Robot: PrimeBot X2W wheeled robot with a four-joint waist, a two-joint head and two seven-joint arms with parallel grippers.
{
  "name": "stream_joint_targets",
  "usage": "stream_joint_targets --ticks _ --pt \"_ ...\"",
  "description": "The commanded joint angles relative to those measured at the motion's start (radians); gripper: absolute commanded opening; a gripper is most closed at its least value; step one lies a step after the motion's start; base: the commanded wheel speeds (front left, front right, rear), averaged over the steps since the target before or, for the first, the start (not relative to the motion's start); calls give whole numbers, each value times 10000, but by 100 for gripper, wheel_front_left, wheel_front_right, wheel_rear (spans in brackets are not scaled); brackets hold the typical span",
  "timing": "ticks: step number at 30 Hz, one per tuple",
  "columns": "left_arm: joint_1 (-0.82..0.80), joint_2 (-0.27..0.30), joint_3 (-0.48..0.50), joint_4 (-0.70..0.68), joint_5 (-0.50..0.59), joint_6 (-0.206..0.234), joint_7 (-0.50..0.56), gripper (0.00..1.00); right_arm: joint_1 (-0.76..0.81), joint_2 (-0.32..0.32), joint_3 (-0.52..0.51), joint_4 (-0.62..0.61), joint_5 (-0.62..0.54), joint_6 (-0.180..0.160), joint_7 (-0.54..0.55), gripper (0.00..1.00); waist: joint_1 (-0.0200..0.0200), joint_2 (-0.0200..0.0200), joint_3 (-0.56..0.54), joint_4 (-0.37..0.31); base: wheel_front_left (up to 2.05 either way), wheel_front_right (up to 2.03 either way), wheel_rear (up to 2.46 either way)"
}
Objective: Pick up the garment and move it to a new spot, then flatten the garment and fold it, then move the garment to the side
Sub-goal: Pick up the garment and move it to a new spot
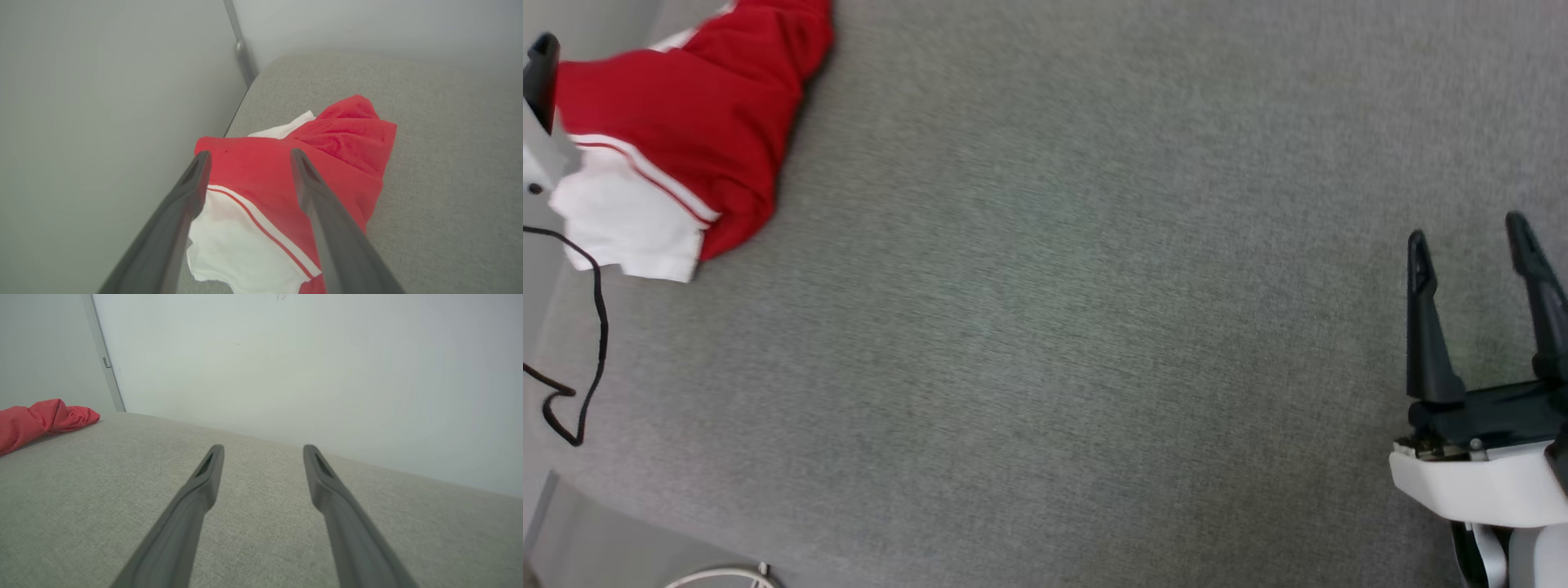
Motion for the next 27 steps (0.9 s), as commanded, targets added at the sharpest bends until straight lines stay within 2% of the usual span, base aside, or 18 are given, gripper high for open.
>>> stream_joint_targets --ticks 1,2,9,14,19,20,21,27 --pt "-119 94 -72 37 -183 -34 287 100 -168 -1 8 -108 -62 -7 -25 100 -1 0 653 -398 0 0 0" --pt "-220 554 -505 -69 -1046 -28 1644 100 -421 -1 75 -403 -223 -7 -23 100 -1 0 1157 -570 0 0 0" --pt "-65 1350 -969 -179 -3054 -30 3963 100 -829 -95 158 -999 -424 -7 -25 100 -1 0 2164 -881 0 0 0" --pt "166 1524 -1366 -35 -3538 -31 4431 100 -970 -163 89 -1313 -485 -7 -25 100 -1 0 2666 -961 0 0 0" --pt "378 1292 -1914 395 -3720 -15 4337 100 -912 -177 -45 -1302 -541 -7 -12 100 -1 0 2872 -941 0 0 0" --pt "380 1296 -1986 433 -3770 -15 4265 7 -881 -189 -56 -1268 -549 -7 -11 100 -1 0 2878 -935 0 0 0" --pt "382 1331 -2058 458 -3863 -15 4226 0 -866 -194 -59 -1229 -554 -7 -11 100 -1 0 2862 -931 0 0 0" --pt "161 2132 -2166 229 -4254 -31 3739 0 -744 -142 -98 -908 -487 -7 -11 100 -1 0 2337 -897 0 0 0"
